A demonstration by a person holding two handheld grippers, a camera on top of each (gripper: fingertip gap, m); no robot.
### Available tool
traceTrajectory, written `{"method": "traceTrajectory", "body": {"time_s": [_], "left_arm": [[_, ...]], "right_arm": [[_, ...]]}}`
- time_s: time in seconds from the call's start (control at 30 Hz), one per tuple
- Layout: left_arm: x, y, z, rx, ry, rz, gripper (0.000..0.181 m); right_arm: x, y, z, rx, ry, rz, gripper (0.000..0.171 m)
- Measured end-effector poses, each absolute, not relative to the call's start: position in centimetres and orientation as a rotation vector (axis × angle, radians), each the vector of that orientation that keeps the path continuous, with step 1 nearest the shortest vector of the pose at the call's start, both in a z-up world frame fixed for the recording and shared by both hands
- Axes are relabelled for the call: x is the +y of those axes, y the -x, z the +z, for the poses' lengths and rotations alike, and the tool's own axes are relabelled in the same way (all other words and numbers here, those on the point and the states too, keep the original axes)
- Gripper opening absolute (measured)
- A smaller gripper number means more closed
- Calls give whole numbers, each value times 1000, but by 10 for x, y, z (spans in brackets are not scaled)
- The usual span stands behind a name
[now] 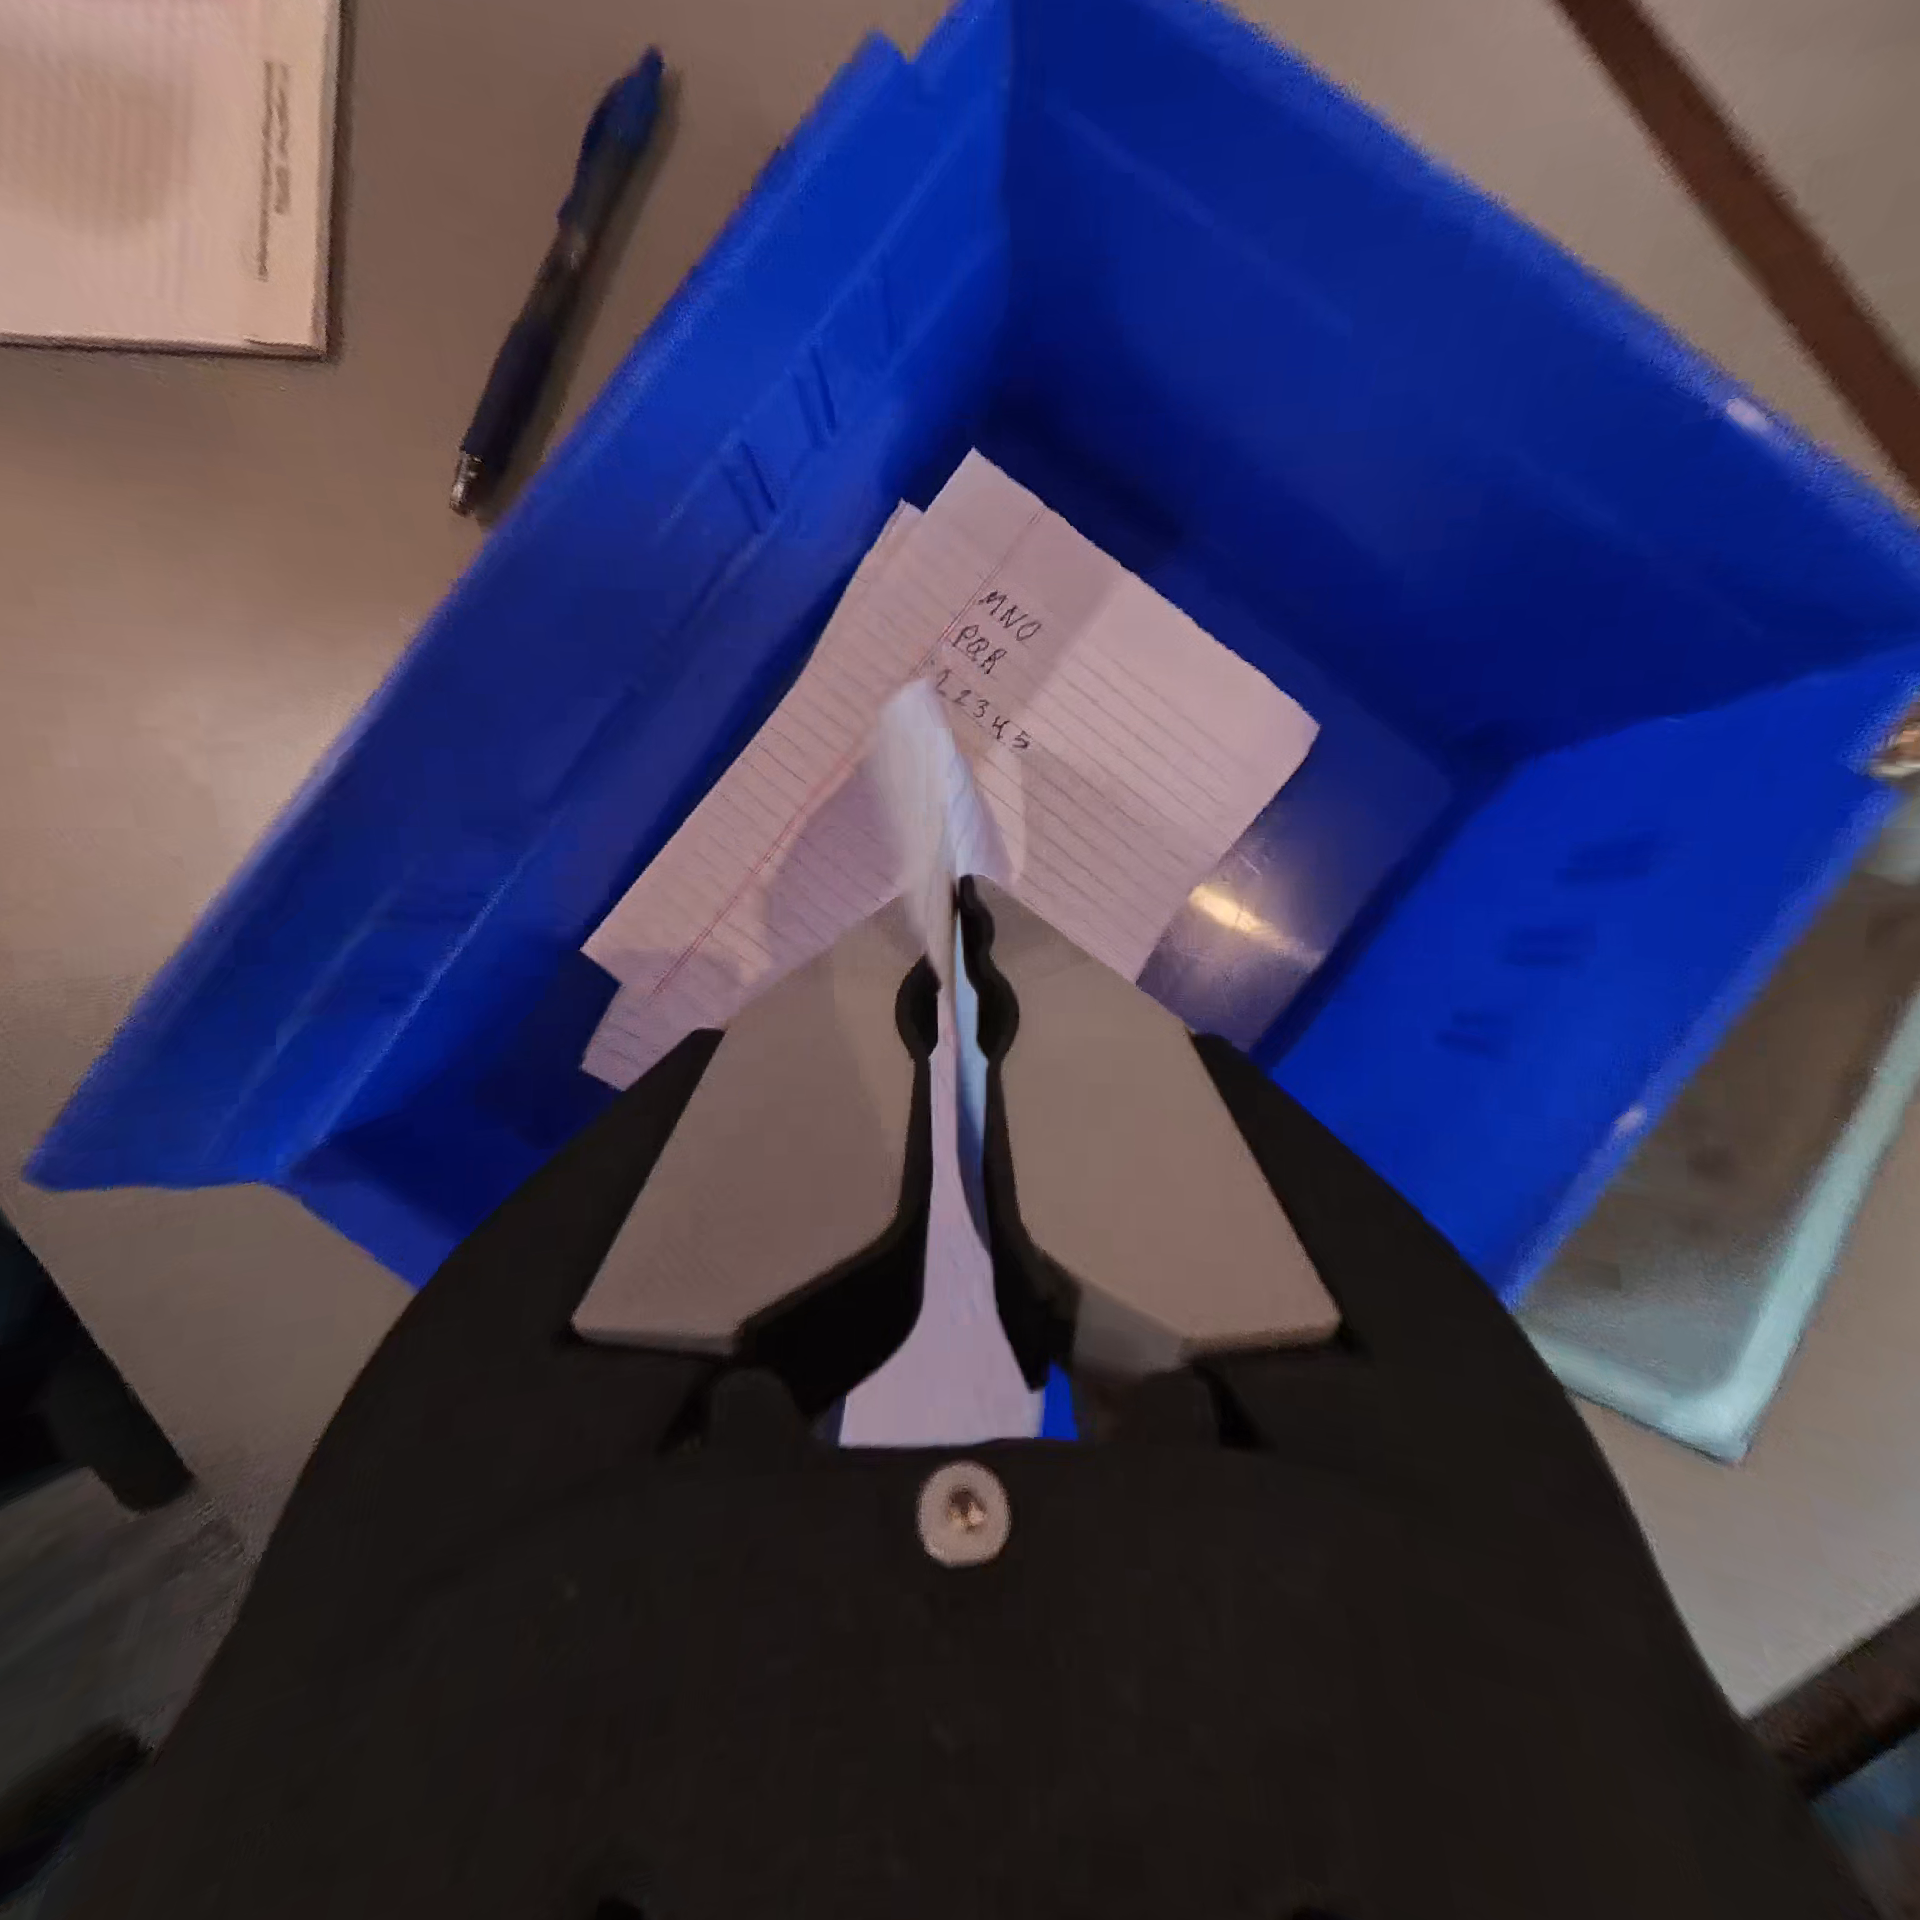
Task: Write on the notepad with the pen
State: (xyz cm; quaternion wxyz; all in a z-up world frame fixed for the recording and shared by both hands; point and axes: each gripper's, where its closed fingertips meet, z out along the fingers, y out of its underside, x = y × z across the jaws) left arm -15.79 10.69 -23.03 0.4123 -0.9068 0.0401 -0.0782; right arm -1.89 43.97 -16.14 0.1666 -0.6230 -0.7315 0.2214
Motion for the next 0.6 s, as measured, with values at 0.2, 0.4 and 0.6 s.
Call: {"method": "traceTrajectory", "body": {"time_s": [0.2, 0.4, 0.6], "left_arm": [[112, 158, -230, 33, 2278, -248, 7], [119, 159, -230, -3, 2281, -235, 0], [124, 160, -221, 16, 2226, -177, 0]], "right_arm": [[469, 56, -174, -1836, 1907, 682, 32], [499, 45, -131, -1632, 1916, 530, 58], [440, 55, -67, -1567, 1799, 659, 58]]}}
